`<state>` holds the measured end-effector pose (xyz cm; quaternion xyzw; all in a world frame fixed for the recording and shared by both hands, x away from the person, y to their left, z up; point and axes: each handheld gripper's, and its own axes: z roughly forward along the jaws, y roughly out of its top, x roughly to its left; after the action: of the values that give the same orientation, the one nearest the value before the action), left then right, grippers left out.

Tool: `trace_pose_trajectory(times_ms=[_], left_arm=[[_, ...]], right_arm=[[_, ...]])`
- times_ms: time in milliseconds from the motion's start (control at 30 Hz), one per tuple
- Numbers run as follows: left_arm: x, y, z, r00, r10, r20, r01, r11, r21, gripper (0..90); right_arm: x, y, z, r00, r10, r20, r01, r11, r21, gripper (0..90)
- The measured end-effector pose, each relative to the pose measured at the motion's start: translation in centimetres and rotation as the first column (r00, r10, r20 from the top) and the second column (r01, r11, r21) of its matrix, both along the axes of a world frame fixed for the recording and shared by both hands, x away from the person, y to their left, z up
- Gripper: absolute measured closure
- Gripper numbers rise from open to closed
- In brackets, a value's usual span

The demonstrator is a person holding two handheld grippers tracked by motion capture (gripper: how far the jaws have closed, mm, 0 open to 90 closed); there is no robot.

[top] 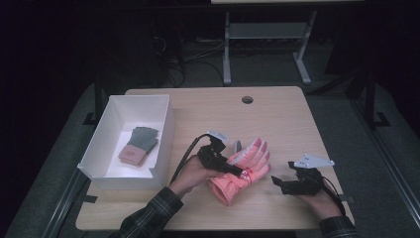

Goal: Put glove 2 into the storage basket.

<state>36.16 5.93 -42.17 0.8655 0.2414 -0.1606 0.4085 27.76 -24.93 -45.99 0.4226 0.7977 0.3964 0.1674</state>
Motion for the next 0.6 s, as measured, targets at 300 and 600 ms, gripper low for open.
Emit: trace_pose_trajectory(times_ms=[300, 600], left_arm=[[-0.2, 1.1, 2.5, 0.9979, 0.051, 0.040, -0.050, 0.9981, -0.036, 63.6], [-0.1, 2.4, 4.6, 0.9907, 0.112, 0.077, -0.109, 0.9928, -0.051, 63.5]], right_arm=[[0.7, -0.8, -1.2, 0.9976, -0.069, 0.009, 0.069, 0.995, -0.069, 13.2], [1.0, -0.4, -2.0, 0.9970, -0.078, 0.000, 0.077, 0.989, -0.125, 11.8]])
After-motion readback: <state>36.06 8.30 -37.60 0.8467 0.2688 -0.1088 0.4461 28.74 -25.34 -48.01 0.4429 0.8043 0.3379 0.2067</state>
